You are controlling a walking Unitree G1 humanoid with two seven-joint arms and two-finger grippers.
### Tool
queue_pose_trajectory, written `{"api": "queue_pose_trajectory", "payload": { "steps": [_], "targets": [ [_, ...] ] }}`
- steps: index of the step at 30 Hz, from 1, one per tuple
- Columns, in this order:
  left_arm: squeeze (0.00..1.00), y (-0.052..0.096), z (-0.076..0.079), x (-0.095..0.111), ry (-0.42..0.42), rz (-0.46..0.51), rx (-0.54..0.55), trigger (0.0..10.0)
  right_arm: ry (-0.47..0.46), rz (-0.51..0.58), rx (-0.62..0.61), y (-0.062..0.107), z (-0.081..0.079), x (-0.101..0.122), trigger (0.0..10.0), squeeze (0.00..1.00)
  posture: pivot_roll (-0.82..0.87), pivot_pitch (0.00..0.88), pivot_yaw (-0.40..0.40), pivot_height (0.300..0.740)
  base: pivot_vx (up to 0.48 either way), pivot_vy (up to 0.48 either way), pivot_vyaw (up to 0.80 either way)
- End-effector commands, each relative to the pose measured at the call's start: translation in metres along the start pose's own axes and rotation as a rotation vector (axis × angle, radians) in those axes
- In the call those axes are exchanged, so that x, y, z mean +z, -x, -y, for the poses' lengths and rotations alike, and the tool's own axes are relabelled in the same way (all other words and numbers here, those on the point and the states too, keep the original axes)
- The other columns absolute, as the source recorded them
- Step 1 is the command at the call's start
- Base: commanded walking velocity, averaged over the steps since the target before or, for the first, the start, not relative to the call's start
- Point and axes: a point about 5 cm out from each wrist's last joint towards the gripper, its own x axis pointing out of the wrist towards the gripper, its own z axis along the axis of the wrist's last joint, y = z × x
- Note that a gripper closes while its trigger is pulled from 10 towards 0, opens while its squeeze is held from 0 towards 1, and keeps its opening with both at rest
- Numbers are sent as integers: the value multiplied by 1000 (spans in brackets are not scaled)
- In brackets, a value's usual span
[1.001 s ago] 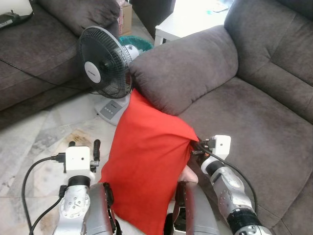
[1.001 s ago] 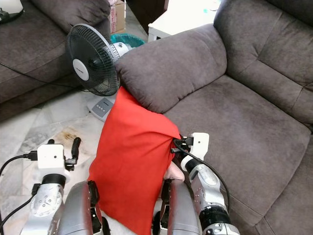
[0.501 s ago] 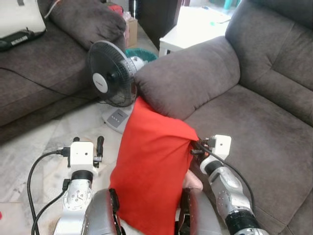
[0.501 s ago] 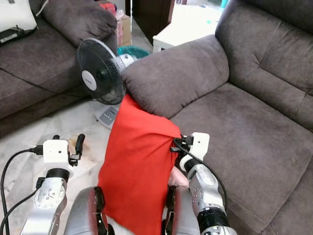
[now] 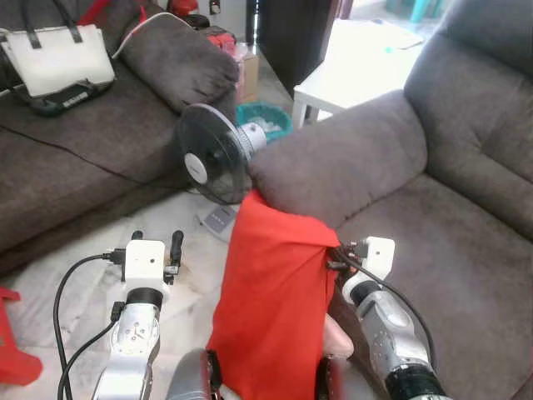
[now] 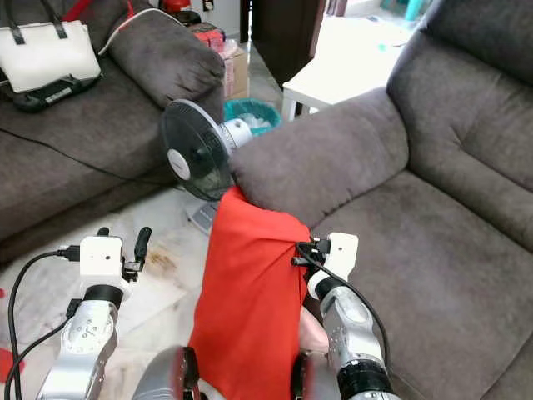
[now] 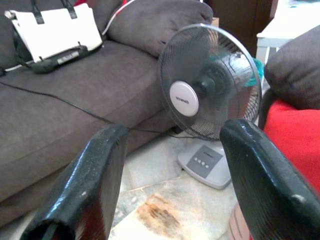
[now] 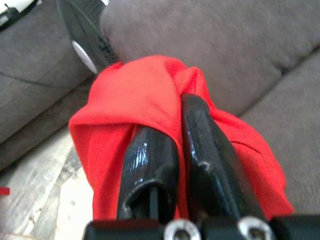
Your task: Move the pillow to the sofa from floor
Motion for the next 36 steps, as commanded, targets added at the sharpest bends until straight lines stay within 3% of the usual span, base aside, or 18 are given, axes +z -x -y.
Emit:
{"api": "queue_pose_trajectory", "payload": {
  "steps": [1, 11, 36],
  "targets": [
    [0, 2, 2, -5, 3, -16, -11, 10000, 45, 220, 23, -6, -3, 51, 10000, 0, 155, 0, -69, 687, 0, 0, 0],
    [0, 2, 5, -6, 4, -15, -26, 10000, 52, 227, 2, -5, 2, 53, 10000, 0, 155, 0, -70, 740, 0, 0, 0],
    [0, 2, 3, -8, 6, -18, -12, 10000, 40, 218, -18, -6, 5, 51, 10000, 0, 168, 1, -74, 740, 0, 0, 0]
  ]
}}
